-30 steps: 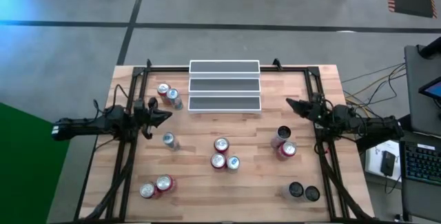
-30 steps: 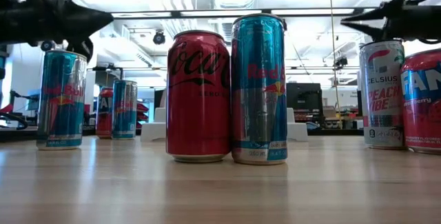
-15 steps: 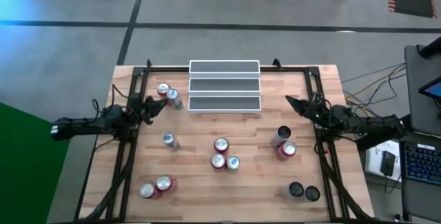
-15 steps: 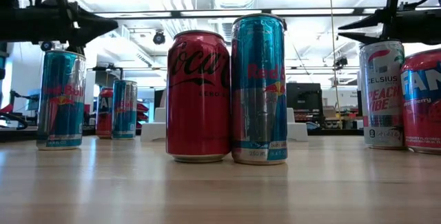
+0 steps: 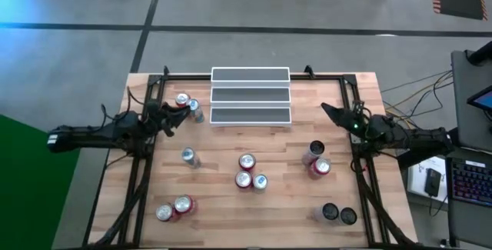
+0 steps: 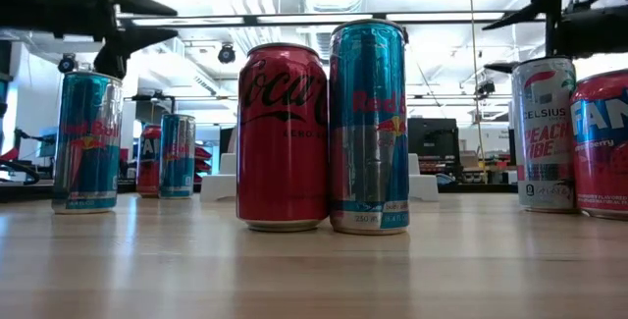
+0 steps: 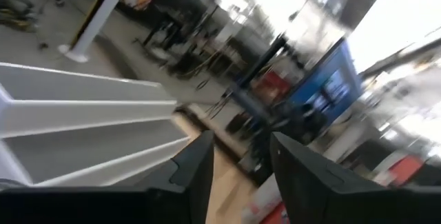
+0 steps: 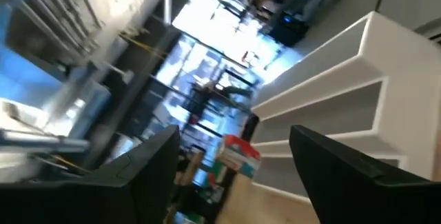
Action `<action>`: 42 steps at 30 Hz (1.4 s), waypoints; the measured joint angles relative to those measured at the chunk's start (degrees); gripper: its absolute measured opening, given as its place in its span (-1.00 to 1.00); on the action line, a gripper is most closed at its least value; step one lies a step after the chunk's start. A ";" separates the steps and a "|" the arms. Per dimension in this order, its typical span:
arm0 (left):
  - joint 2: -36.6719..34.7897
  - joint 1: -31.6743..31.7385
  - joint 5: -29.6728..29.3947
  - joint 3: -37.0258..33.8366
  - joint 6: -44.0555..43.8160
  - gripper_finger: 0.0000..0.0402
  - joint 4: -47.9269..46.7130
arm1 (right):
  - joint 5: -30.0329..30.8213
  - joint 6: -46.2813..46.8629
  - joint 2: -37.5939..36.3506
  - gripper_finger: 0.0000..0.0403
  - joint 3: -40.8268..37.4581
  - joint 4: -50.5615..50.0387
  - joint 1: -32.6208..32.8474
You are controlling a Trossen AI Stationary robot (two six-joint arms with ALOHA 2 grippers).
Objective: Place canned beverage on shelf
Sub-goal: Put the top white soda can on the top tier of the shelf
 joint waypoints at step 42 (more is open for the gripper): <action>27.51 1.05 -0.43 27.99 10.91 -0.34 -33.30 | -30.03 9.87 57.18 0.63 53.62 -74.51 14.62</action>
